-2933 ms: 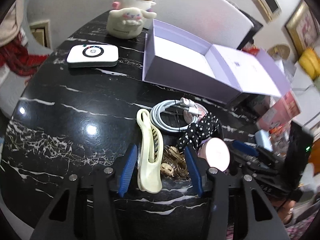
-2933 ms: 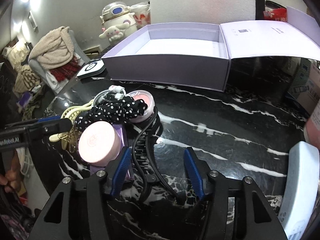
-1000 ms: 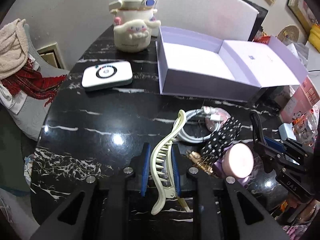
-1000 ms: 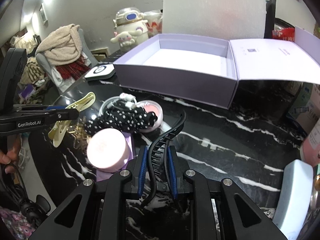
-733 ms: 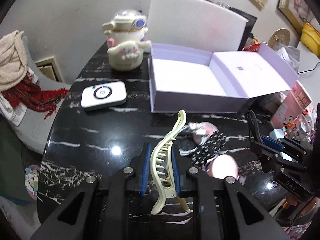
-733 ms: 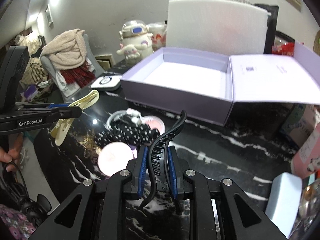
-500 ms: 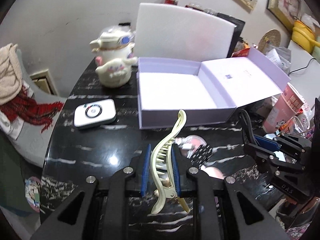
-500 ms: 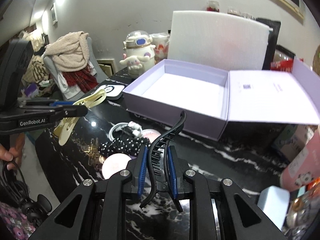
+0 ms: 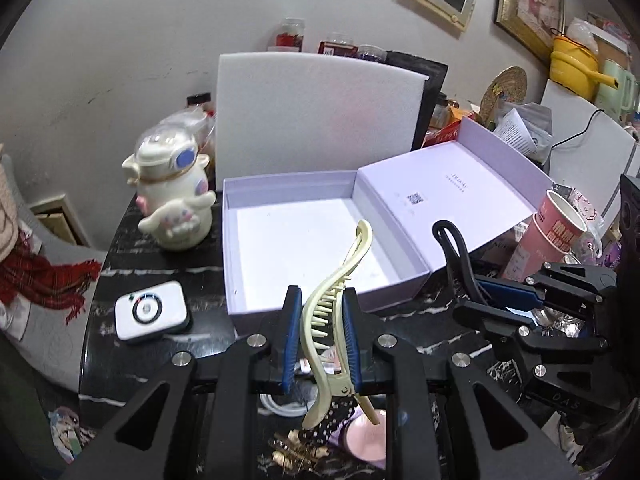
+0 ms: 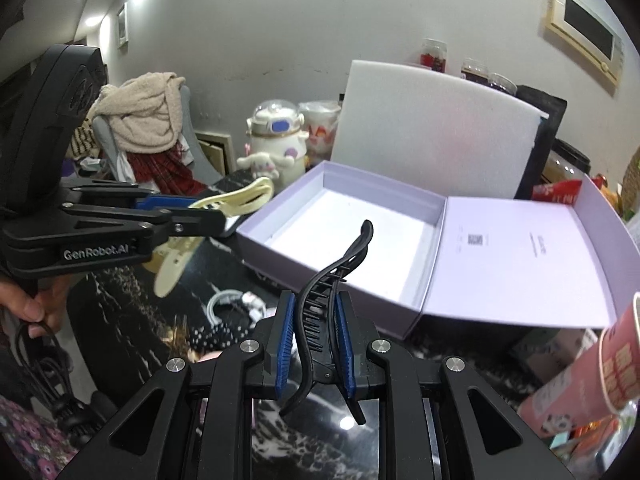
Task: Organize rigid objects
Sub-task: 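Lift both held clips and carry them over the lavender box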
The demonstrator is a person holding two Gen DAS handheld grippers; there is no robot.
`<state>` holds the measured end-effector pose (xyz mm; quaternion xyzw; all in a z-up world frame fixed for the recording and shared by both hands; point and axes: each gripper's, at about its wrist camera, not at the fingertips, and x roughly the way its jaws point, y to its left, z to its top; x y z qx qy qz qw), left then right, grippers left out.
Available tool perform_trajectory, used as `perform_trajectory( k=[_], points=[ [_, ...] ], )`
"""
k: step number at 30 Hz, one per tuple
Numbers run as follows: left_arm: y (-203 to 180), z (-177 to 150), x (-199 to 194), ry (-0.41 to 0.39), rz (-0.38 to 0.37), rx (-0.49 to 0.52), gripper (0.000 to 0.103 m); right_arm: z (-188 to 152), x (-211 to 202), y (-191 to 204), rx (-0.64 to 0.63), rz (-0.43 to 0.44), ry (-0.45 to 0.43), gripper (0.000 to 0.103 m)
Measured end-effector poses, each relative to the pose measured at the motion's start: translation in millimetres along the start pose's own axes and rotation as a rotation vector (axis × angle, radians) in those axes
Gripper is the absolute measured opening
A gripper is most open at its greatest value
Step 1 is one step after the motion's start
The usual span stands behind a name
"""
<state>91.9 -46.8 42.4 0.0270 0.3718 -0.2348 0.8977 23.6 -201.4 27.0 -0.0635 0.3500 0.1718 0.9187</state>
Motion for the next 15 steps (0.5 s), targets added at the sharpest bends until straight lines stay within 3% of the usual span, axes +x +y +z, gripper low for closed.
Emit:
perform_trajectory(
  k=[15],
  points=[
    [1,65,29,-0.045,-0.027,0.054,0.020,54,11,-32,-0.006,-0.023,-0.073,0.020]
  ],
)
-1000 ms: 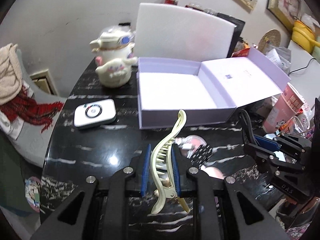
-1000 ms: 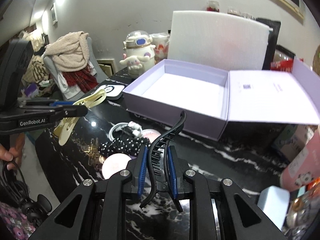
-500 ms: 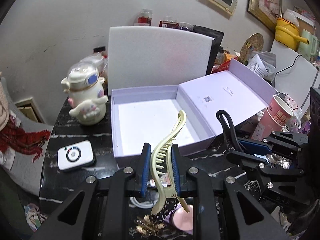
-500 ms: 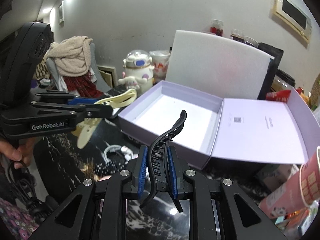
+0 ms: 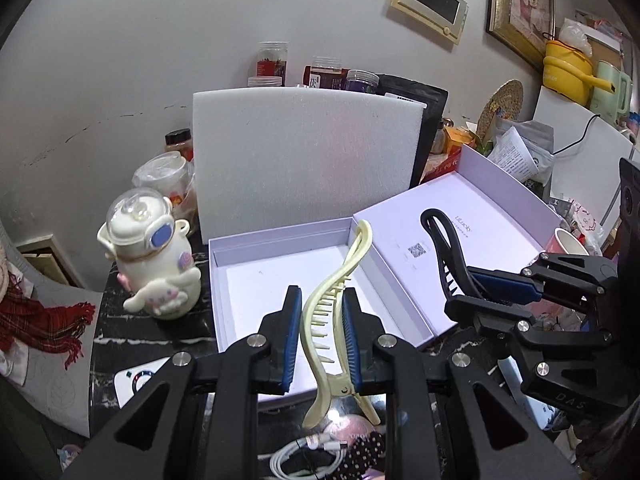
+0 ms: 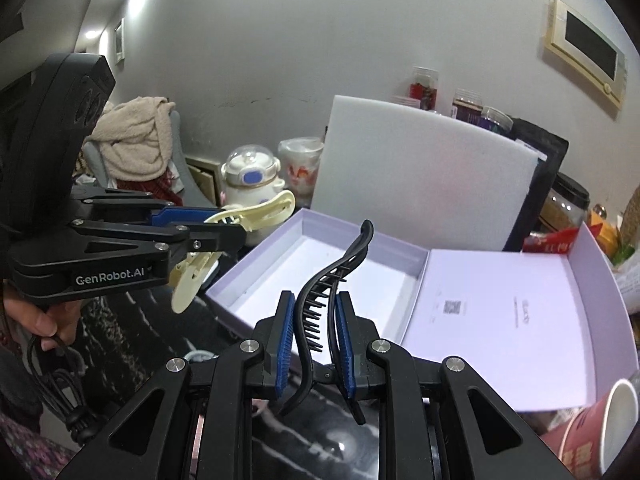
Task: Organize rigid objects
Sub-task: 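Lift both held clips and carry them over the lavender box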
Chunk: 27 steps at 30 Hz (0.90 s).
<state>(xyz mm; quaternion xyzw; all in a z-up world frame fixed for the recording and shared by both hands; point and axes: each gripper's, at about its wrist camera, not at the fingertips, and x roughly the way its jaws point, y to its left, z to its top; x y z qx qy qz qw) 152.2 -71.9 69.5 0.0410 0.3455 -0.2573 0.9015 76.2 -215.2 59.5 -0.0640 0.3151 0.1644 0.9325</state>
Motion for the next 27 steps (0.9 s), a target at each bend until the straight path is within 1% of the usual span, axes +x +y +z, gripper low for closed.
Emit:
perform_trajectory(
  k=[6,9,16,22,27],
  points=[
    [3,17,19,0.004,-0.011,0.016,0.020,19,14,-12,-0.003,-0.015,-0.016,0.020],
    [7,26,30,0.009,-0.022,0.015,0.020,26,23,-18,0.007,-0.006,-0.018,0.020],
    [20,43,60,0.026,-0.015,0.018,0.020,44,48,-31,0.018,-0.014,-0.016,0.020],
    [31,47,86,0.062,-0.007,0.020,0.020,53,71,-39,0.017,-0.031,-0.001,0.020],
    [39,48,106,0.093,0.009,0.017,0.020,54,96,-47,0.026,-0.038,0.037,0.020]
  ],
)
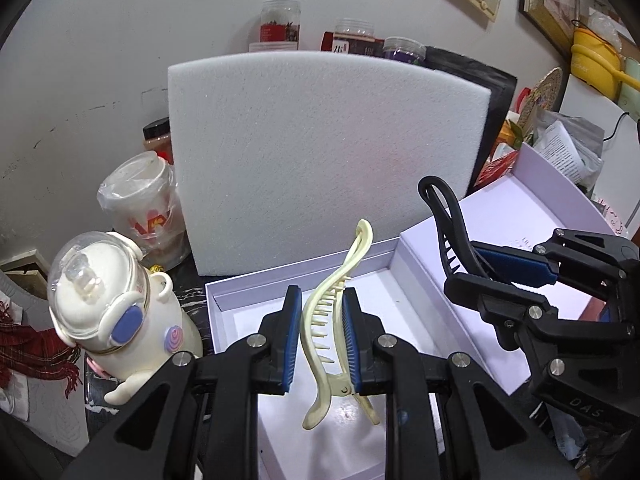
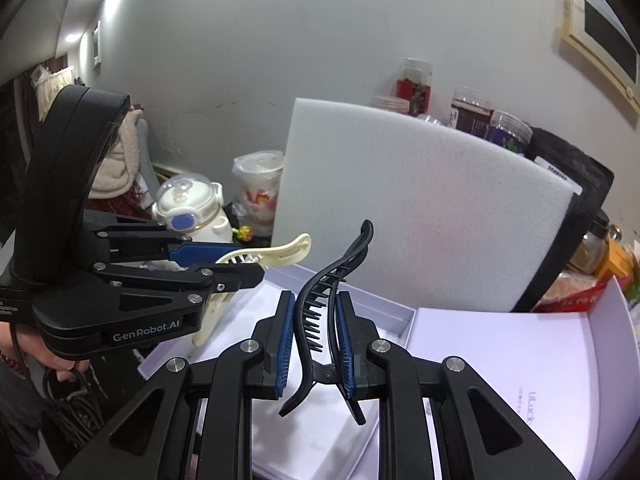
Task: Organize rigid objects
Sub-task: 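Lift both held clips and carry them over the lavender box, then open both tools to drop the clips into the lavender box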
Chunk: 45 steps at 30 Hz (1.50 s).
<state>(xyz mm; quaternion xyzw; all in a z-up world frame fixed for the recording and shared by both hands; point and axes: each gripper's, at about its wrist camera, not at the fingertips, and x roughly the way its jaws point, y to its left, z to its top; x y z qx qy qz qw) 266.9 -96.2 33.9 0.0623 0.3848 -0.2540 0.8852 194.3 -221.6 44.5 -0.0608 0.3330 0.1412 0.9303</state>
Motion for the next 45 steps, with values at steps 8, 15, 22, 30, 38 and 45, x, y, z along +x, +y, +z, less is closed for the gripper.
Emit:
perform_trajectory(
  k=[8,15,22,30,38,45],
  points=[
    [6,-2,31,0.062,0.043,0.011,0.020,-8,37,-9,0.023,-0.012,0.069,0.020],
    [3,-6,57,0.114,0.068,0.033,0.020,-16,65,-22,0.036,-0.039,0.136,0.020],
    [-2,-4,62,0.105,0.080,0.051,0.020,-16,75,-29,0.057,-0.052,0.156,0.020],
    [-1,-5,61,0.124,0.083,0.037,0.020,-18,71,-36,0.100,-0.080,0.159,0.050],
    [1,-6,72,0.189,0.086,0.008,0.031,-22,59,-45,0.132,-0.117,0.157,0.058],
    [-8,-4,55,0.135,0.091,0.022,0.075,-24,47,-47,0.145,-0.136,0.147,0.058]
  ],
)
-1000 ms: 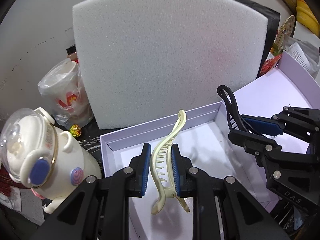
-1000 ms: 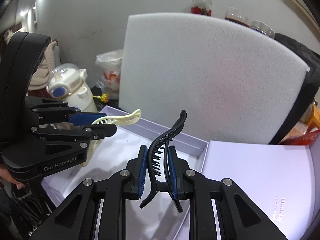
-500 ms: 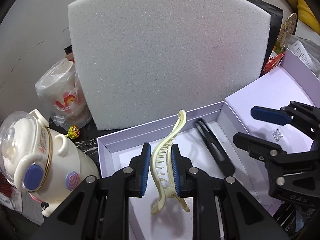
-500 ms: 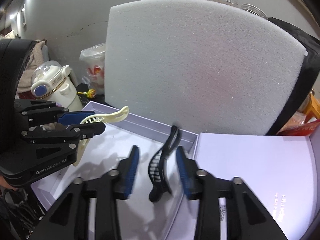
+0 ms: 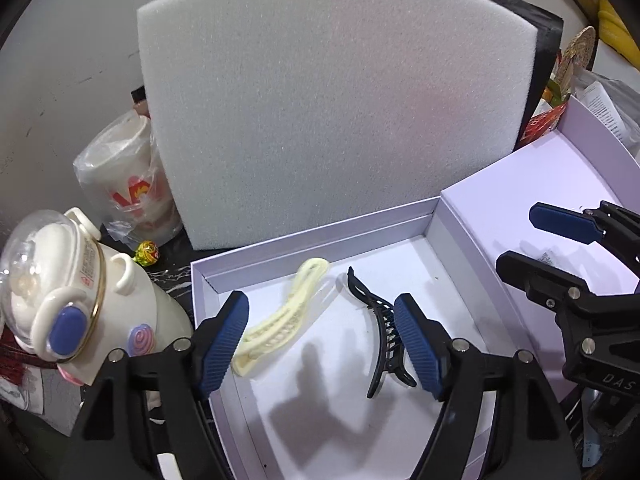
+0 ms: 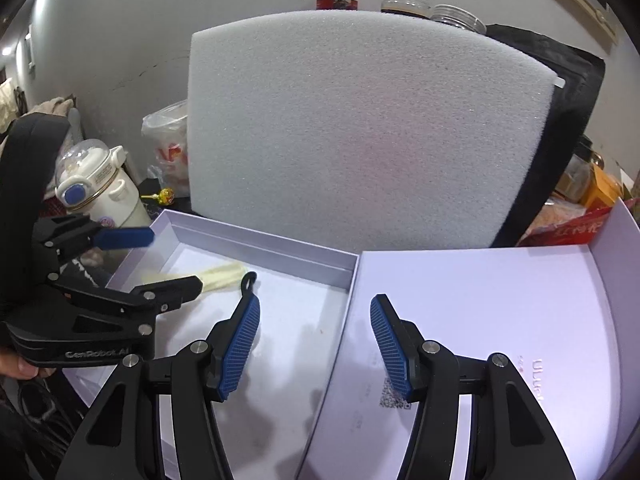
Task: Organize rigid objects
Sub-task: 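Open both tools to drop the clips into the lavender box, then withdraw both open tools from the box back over the table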
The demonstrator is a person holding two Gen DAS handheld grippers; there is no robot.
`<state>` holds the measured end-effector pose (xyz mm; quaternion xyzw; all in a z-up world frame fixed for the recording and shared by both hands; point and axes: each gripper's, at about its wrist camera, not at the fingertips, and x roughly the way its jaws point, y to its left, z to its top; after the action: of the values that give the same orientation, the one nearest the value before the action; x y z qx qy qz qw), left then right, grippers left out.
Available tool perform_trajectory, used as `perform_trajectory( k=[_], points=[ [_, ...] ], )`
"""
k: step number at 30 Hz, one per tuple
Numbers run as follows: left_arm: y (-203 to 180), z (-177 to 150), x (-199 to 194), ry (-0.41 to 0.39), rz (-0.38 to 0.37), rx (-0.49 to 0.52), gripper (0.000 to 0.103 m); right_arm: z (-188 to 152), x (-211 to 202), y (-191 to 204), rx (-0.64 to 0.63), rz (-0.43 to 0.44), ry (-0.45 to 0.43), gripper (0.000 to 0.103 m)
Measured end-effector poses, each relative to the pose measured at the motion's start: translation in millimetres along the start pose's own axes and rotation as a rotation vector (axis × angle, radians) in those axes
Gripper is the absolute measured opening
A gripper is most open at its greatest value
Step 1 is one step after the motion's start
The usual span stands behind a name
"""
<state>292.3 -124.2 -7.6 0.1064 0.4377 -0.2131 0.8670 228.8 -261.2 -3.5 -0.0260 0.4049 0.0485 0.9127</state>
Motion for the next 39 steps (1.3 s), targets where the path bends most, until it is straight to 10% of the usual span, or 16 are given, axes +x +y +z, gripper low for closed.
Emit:
perform_trajectory(
  k=[33,36,39],
  points=[
    [-19,-35,-120,-0.140,0.059,-0.012,0.076,-26,-124,17,-0.027,-0.042,-0.189,0.070],
    [-20,-40,-130,-0.153,0.063,-0.017,0.103,-30,-135,20,-0.029,-0.047,-0.209,0.074],
    [-22,-46,-140,-0.175,0.069,-0.020,0.103,-34,-144,21,-0.027,-0.051,-0.219,0.077]
  ],
)
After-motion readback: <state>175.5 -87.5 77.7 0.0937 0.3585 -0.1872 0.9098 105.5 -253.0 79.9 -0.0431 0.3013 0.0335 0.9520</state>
